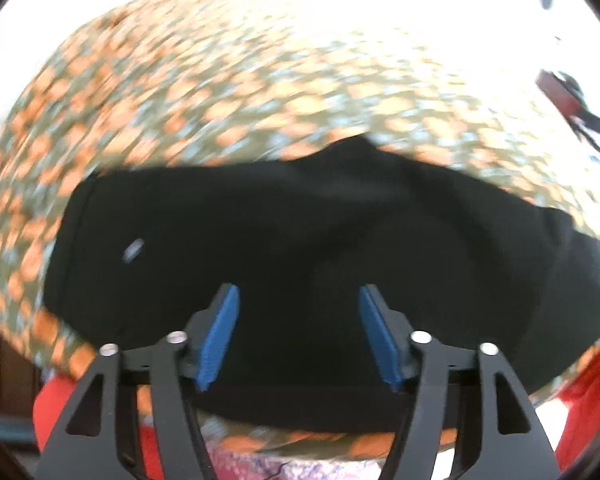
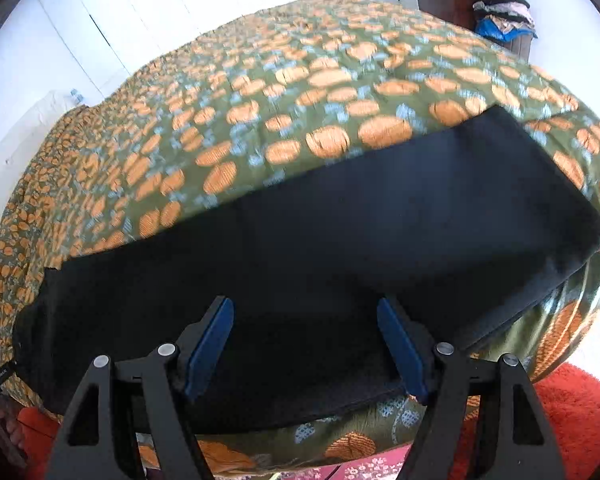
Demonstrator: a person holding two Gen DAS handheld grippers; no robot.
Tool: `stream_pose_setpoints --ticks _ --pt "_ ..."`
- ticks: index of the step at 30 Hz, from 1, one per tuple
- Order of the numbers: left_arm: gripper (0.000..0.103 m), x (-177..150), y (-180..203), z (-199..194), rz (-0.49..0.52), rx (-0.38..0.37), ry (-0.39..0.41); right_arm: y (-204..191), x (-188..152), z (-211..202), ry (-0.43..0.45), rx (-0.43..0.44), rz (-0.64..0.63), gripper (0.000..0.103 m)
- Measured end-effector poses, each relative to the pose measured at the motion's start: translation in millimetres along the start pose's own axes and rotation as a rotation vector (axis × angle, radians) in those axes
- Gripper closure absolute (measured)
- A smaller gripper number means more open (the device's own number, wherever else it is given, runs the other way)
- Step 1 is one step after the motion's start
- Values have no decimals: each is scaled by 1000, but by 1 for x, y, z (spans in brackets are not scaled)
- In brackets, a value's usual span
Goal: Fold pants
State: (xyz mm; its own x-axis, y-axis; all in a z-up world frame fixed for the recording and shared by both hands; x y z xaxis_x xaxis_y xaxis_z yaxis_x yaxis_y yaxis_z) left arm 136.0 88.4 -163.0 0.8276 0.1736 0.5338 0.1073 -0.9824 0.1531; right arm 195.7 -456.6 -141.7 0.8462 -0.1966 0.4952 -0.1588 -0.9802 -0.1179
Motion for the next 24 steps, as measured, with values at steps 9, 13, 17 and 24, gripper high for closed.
stream_pose_setpoints --ticks 9,13,17,24 --pt "35 2 24 53 -7 -44 -84 36 60 25 -57 107 3 29" --pt "35 -10 25 49 36 -37 -87 82 78 44 -89 58 56 29" --pt "34 -13 25 48 35 -38 -87 122 92 31 -52 53 151 29" --pt "32 -12 26 50 36 -31 -83 136 92 -13 -27 241 143 29"
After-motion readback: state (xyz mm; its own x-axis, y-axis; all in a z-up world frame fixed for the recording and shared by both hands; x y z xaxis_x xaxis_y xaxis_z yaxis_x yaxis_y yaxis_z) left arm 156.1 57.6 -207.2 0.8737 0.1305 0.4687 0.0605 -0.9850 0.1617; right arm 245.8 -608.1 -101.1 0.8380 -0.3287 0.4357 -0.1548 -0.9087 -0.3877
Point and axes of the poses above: each gripper's, at about its wrist camera, not at the fingertips, and z roughly the way its jaws point, y to its right, x to its top, the point moved 1 cm from there along z, roughly the way its jaws point, and after that the axes turned 10 degrees about -x, right-handed, at the moved point
